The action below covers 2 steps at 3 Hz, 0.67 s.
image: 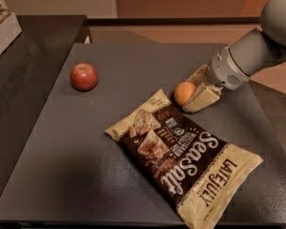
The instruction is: Move orange near brown chip bag
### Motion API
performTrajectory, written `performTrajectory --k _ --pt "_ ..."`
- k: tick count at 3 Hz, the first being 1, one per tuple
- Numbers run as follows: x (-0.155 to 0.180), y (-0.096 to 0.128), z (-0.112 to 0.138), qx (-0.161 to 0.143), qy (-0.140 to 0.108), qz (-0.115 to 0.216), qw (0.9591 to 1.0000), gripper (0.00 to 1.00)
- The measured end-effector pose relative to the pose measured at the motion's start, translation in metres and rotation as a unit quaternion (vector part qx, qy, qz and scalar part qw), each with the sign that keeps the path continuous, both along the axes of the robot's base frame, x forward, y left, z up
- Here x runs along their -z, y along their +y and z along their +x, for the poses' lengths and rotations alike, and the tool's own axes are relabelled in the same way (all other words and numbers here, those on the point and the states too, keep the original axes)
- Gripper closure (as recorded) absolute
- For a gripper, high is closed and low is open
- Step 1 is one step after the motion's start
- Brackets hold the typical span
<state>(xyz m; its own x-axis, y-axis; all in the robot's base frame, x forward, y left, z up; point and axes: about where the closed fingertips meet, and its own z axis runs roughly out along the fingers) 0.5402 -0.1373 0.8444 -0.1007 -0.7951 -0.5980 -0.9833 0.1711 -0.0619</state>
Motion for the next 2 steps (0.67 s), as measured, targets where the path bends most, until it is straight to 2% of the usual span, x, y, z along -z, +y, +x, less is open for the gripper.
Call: performTrajectory --k 1,2 --pt "0.0008 0.0015 -0.0001 -0.001 0.001 0.000 1.0000 0.00" --pt "0.0008 0.0016 -0.0001 -0.002 0.001 0.000 1.0000 0.00"
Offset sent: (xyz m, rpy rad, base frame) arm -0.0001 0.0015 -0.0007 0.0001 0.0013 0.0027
